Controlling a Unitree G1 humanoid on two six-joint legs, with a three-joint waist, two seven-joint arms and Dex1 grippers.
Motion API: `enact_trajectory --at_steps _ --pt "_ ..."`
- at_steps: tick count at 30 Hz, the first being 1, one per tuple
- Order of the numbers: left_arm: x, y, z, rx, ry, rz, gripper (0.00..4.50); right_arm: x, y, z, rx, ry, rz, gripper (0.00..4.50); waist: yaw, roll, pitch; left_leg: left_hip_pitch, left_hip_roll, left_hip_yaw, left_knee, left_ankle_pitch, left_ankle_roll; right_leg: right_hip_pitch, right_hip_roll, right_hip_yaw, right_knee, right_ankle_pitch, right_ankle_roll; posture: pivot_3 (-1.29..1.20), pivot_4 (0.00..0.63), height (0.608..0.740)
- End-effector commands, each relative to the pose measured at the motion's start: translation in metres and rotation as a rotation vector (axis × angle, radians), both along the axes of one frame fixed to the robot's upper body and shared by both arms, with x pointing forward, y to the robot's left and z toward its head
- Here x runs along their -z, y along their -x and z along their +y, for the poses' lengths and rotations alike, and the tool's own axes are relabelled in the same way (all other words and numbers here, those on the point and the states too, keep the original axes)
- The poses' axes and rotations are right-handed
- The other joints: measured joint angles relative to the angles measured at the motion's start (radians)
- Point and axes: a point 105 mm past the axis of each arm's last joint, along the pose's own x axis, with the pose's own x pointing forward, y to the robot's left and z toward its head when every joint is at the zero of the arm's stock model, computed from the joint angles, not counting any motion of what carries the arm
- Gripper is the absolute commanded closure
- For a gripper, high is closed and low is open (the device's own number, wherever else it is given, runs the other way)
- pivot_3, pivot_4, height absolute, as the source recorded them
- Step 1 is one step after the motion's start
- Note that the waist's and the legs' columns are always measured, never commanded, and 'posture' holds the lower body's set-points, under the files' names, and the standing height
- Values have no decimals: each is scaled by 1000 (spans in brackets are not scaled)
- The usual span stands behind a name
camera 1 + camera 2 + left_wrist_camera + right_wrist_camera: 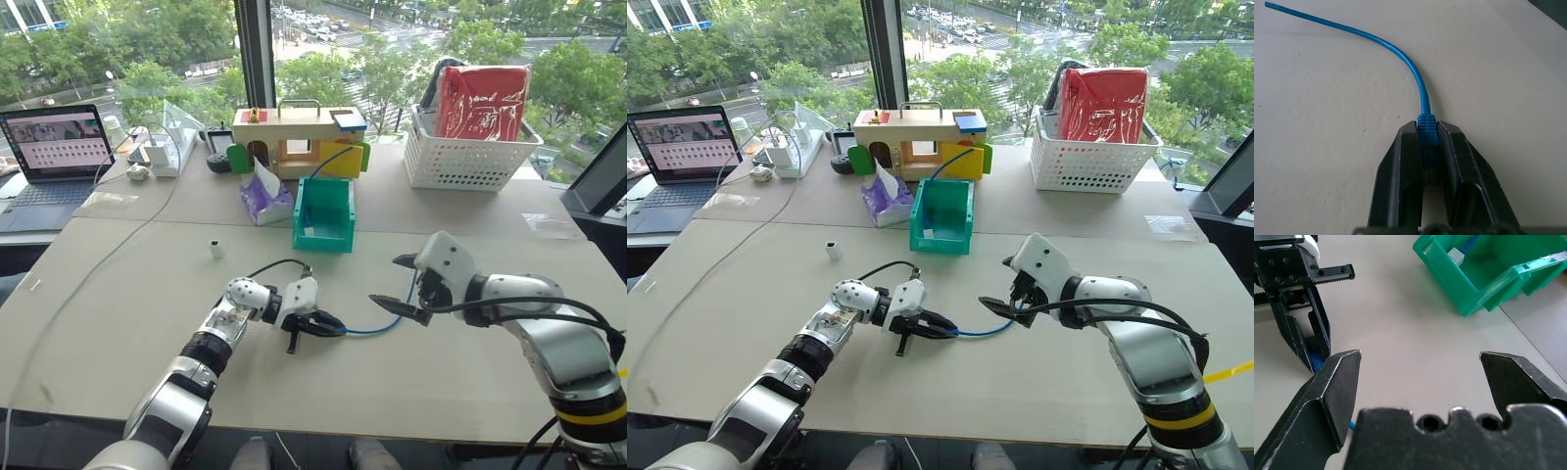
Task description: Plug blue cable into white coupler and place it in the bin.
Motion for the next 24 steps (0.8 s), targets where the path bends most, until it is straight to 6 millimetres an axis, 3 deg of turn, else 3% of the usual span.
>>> enact_trajectory --at_steps 1,8,9,10,14,15,24 --pt "-3 -6 7 -65 20 -23 4402 -20 5 -14 64 -36 -43 0 1 0 0 0 0 0 0 0 0 0 0 0 0 0 0 0 150 710" --pt "4 2 7 -77 17 20 4402 -21 7 -26 102 -19 -33 0 -1 0 0 0 0 0 0 0 0 0 0 0 0 0 0 0 150 710" --pt "5 2 7 -82 15 33 3401 -21 6 -26 101 -20 -34 0 -1 0 0 0 0 0 0 0 0 0 0 0 0 0 0 0 150 710" --pt "6 3 9 -84 4 36 3284 -21 5 -25 99 -22 -34 0 -1 0 0 0 0 0 0 0 0 0 0 0 0 0 0 0 150 710" --pt "9 6 18 -81 -40 41 1746 -21 4 -21 86 -33 -28 0 -2 0 0 0 0 0 0 0 0 0 0 0 0 0 0 0 150 710" --pt "8 8 20 -73 -46 54 1541 -20 4 -21 84 -35 -28 0 -2 0 0 0 0 0 0 0 0 0 0 0 0 0 0 0 150 710" --pt "8 -4 40 -139 -84 9 1541 -17 2 -15 71 -45 -23 0 -3 0 0 1 0 0 0 0 0 0 0 0 0 0 0 0 150 710"
